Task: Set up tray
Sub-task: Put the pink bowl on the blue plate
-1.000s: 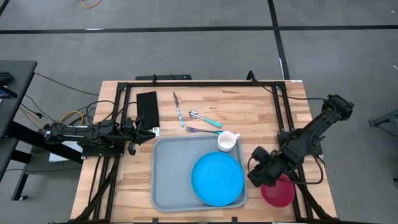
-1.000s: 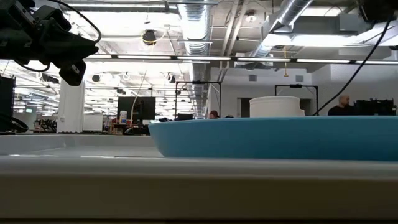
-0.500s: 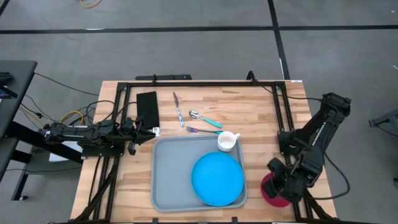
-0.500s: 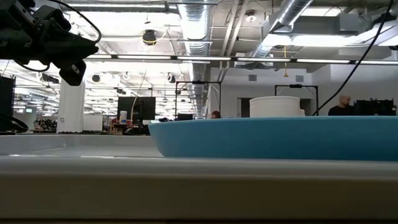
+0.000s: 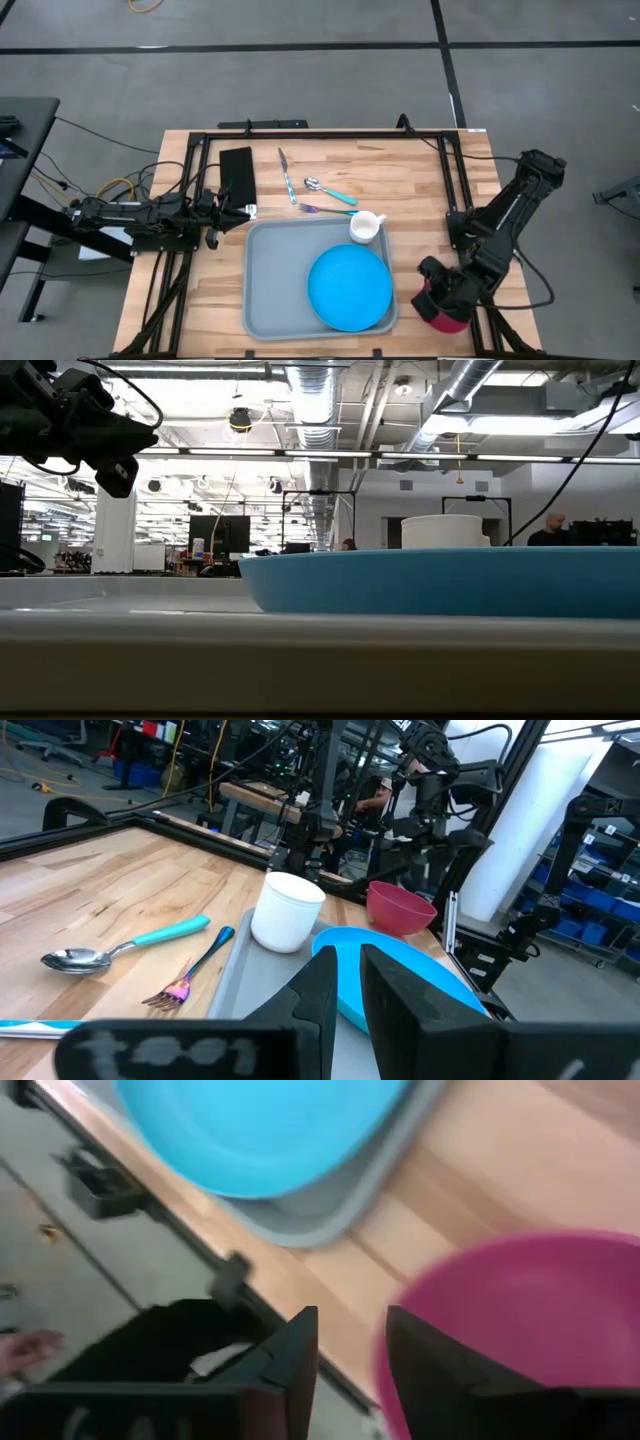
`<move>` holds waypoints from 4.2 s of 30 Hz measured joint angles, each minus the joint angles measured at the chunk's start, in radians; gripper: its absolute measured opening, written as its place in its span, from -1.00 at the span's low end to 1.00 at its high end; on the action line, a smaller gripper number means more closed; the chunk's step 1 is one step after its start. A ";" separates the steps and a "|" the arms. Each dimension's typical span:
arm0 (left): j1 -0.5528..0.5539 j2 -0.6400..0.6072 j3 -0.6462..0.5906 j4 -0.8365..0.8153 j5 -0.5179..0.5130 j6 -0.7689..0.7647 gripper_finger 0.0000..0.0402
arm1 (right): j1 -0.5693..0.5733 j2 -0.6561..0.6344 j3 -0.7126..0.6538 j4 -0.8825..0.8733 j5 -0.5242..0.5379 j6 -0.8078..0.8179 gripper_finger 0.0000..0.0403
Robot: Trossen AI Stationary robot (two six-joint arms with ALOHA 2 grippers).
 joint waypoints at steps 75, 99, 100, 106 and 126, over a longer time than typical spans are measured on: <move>0.000 0.000 0.000 0.000 -0.001 0.000 -0.82 | -0.028 0.259 0.093 -0.091 -0.188 0.300 -0.97; 0.000 0.000 0.000 0.000 -0.001 0.000 -0.82 | -0.285 0.281 0.557 -0.428 0.001 -0.299 -1.00; 0.000 0.000 0.000 0.000 -0.001 0.000 -0.82 | -0.298 0.295 0.579 -0.424 0.000 -0.363 -1.00; 0.000 0.000 0.000 0.000 -0.001 0.000 -0.82 | -0.354 0.413 0.730 -0.427 -0.102 -0.787 -1.00; 0.000 0.000 0.000 0.000 -0.002 0.000 -0.82 | -0.381 0.574 0.829 -0.563 -0.207 -1.720 -1.00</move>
